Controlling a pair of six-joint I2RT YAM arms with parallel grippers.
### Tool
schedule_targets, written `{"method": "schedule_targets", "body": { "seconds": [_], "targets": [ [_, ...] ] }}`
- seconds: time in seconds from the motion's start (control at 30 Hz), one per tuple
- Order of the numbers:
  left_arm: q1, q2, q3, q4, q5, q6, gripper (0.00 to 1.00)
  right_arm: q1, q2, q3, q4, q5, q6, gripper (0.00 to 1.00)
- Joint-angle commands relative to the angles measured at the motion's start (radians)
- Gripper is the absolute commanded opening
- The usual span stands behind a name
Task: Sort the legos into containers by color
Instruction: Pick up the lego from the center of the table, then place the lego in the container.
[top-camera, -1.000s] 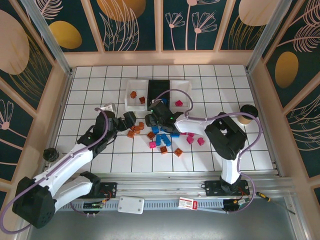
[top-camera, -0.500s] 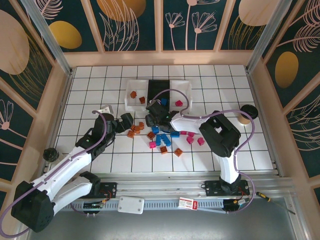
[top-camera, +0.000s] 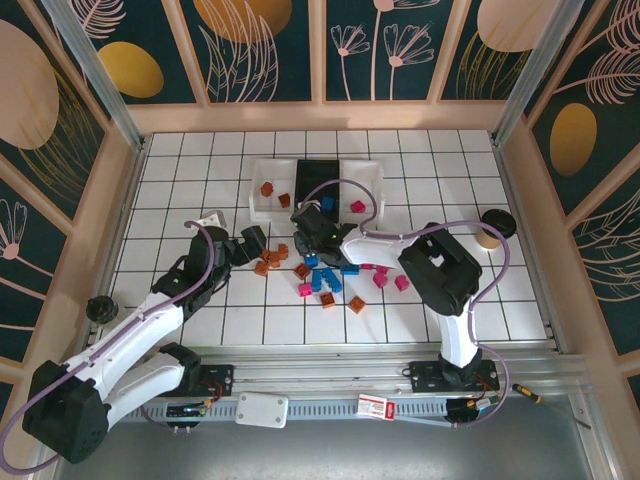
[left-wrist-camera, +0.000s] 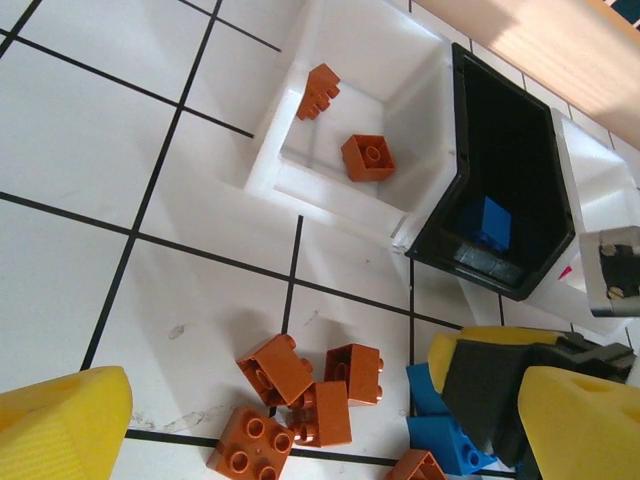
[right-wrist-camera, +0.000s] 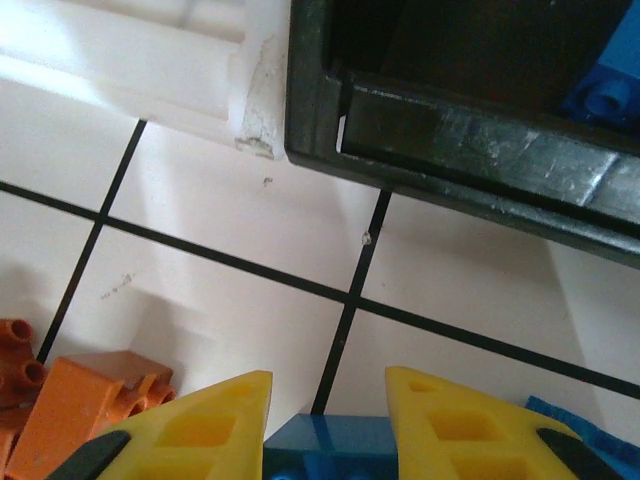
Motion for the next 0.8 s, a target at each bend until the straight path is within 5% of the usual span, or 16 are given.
{"method": "schedule_targets", "body": {
  "seconds": [0.0,0.33,0.67,0.77],
  "targets": [
    [0.002,0.004,0.001,-0.022,-0.020,-0.011,0.99,0.012,-0.085,-0.041,0.043,0.014,-0.017,0.24],
    [0.002,-0.007,-0.013,-0.036,-0.031,-0.010,0.99,-0.067,-0.257,-0.032,0.105,-0.038,-0.033,0.22],
    [0.003,-0.007,-0.022,-0.050,0.008,-0.018,0.99,-0.246,0.000,0.246,0.074,-0.127,-0.053,0.24],
    [0.002,-0.011,-0.021,-0.058,0.010,-0.019,0.99,-0.275,0.086,0.368,0.049,-0.199,-0.068,0.35]
  ]
}}
